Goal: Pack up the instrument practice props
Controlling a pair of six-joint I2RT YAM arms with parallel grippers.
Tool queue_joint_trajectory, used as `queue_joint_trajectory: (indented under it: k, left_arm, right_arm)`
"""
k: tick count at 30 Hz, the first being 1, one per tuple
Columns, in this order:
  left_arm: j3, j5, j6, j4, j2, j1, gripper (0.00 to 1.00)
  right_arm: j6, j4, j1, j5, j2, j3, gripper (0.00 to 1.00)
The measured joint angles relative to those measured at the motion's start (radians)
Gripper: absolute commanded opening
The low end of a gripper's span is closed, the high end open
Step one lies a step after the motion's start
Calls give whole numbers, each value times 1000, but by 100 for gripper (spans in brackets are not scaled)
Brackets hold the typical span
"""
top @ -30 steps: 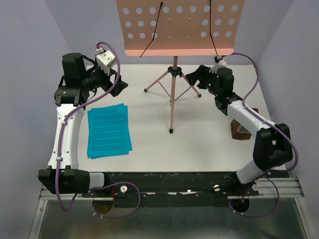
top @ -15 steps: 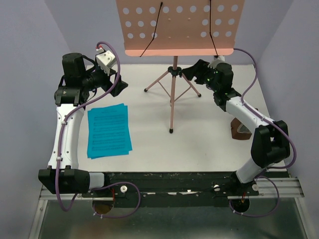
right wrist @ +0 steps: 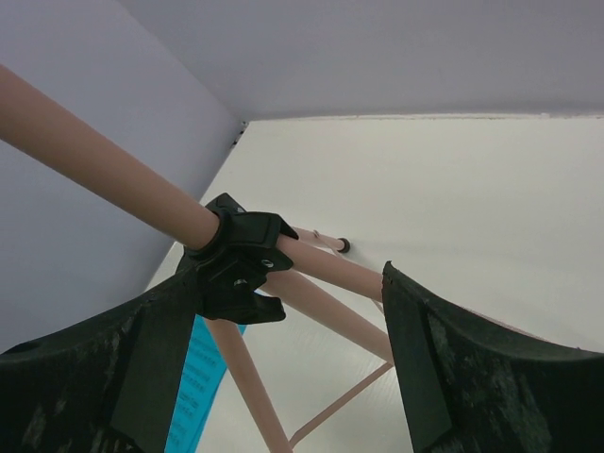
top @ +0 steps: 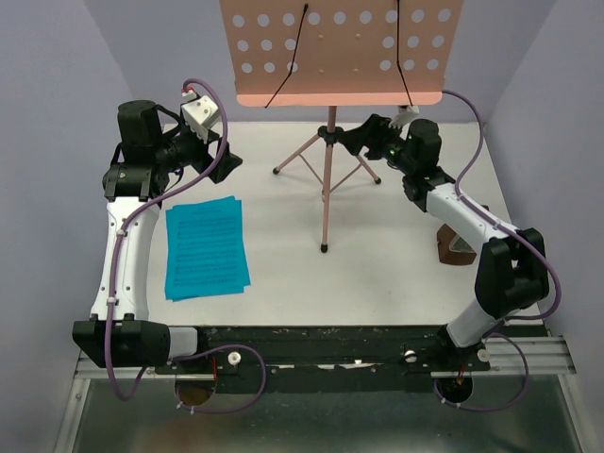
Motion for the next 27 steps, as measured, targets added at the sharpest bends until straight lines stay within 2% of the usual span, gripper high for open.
queue_joint_trajectory:
  k: [15,27]
  left_arm:
    - [0,0,0,0,0,0,89]
    - [-1,0,0,0,0,0,89]
  right_arm:
    - [-15,-30,6,9,-1,-16,85]
    - [92,-80,6,27,-3,-17,85]
